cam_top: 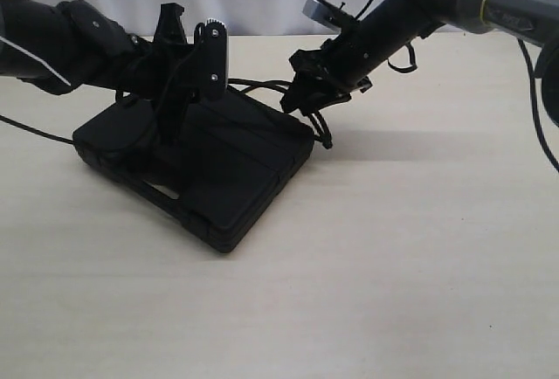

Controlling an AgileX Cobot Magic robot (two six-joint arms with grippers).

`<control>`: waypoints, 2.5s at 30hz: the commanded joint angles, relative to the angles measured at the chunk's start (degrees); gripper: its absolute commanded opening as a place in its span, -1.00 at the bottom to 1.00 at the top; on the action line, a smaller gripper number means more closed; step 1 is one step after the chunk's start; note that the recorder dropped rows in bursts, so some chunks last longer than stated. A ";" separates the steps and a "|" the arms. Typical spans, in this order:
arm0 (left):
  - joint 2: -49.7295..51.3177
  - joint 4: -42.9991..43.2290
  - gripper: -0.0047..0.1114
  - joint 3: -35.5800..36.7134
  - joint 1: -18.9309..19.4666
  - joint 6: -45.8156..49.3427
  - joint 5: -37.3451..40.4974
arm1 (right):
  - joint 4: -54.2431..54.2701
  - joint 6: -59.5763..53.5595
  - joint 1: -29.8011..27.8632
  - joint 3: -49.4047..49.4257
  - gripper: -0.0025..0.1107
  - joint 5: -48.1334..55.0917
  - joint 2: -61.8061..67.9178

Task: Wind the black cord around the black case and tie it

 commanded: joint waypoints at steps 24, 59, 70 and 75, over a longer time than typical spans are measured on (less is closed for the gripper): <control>-0.47 -4.57 -0.92 -0.35 -0.56 1.47 -0.93 | -0.69 -12.11 -5.89 29.78 -0.09 -3.90 -22.44; -1.89 -14.40 -0.18 -0.35 -0.56 -23.94 0.19 | 5.20 -16.55 0.09 36.39 -0.88 -14.88 -28.45; -11.97 8.90 0.12 -0.35 -0.30 -68.46 13.34 | -2.53 -10.74 0.09 36.39 -0.88 -21.02 -42.21; -11.64 53.52 -0.10 -0.83 -0.30 -118.71 30.66 | -4.94 -9.56 0.09 36.39 -0.88 -21.80 -45.02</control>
